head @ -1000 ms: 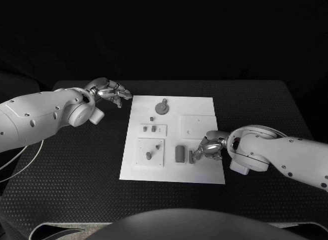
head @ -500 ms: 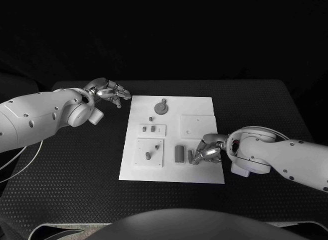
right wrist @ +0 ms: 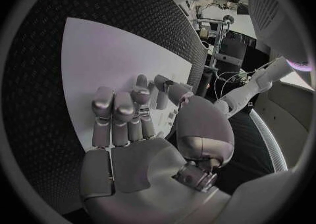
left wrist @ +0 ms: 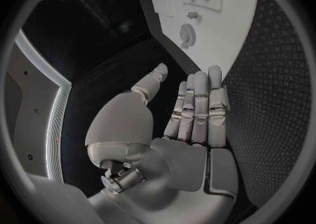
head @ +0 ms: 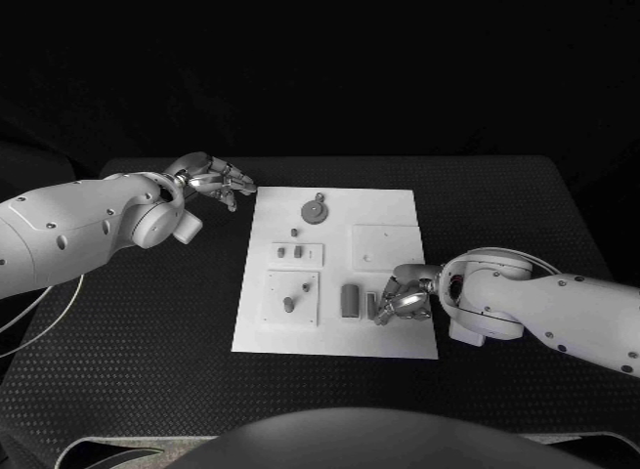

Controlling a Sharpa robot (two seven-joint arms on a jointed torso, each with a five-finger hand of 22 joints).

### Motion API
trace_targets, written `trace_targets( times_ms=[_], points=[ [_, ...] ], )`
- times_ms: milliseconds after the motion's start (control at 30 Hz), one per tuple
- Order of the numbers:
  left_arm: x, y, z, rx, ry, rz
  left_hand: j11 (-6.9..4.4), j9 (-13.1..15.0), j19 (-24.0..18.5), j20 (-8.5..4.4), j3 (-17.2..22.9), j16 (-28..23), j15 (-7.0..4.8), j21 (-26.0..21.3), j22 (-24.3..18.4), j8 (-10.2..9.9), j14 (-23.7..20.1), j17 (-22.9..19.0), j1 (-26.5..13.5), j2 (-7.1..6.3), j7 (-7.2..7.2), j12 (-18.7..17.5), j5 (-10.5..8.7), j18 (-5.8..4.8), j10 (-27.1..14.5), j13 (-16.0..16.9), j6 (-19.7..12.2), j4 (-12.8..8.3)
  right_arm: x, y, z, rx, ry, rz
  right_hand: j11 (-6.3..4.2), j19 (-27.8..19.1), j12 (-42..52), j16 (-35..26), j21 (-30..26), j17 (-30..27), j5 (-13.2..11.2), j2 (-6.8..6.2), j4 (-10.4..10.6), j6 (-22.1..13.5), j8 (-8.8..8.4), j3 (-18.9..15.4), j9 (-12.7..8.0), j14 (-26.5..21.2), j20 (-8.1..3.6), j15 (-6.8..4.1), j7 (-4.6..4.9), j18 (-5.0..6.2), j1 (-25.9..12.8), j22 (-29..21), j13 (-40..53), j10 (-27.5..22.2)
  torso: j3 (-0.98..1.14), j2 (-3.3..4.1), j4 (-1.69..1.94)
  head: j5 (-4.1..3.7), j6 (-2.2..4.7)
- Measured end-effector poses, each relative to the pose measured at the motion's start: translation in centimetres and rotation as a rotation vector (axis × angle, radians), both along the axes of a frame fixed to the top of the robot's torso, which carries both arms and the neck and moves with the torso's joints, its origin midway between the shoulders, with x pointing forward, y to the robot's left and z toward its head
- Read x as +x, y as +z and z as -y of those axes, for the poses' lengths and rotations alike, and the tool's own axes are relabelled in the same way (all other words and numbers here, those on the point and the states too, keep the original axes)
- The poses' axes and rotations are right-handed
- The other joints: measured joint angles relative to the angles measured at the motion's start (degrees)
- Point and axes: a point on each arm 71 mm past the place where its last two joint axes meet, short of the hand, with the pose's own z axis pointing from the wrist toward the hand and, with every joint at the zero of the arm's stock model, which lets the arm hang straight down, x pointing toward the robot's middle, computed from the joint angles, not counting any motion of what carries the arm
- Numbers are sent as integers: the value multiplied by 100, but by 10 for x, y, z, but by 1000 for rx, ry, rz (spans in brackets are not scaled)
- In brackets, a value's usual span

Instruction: Assemble the parts on the task board

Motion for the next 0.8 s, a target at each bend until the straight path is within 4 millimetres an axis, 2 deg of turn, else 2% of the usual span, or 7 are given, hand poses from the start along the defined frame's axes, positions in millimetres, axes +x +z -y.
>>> trace_targets(
  times_ms=[233,333,800],
  points=[
    [0,0,0,0,0,0,0,0,0,0,0,0,0,0,-1,0,0,5,0,0,0,0,0,0,0,0,0,0,1,0,-1,-3,-3,2,0,1,0,0,0,0,0,40,-12,5,21,-12,7,12,1,3,-5,0,-40,0,-6,0,0,3,3,8,0],
    [0,0,0,0,0,-1,0,0,0,1,0,0,0,0,-1,0,0,5,0,0,0,0,0,0,0,-1,0,0,2,-1,0,-4,-7,5,-20,10,21,0,0,-1,0,125,11,26,21,-42,15,32,9,-15,-26,1,-80,0,-13,20,2,3,2,8,0],
    [0,0,0,0,0,-1,0,1,-1,2,0,0,0,0,3,0,0,4,0,0,0,0,0,0,0,4,0,0,5,-2,-4,-18,-21,13,-40,10,21,0,0,-1,0,158,24,45,20,-56,21,42,10,-8,-45,5,-115,7,-12,41,5,0,-3,-8,0]
  ],
)
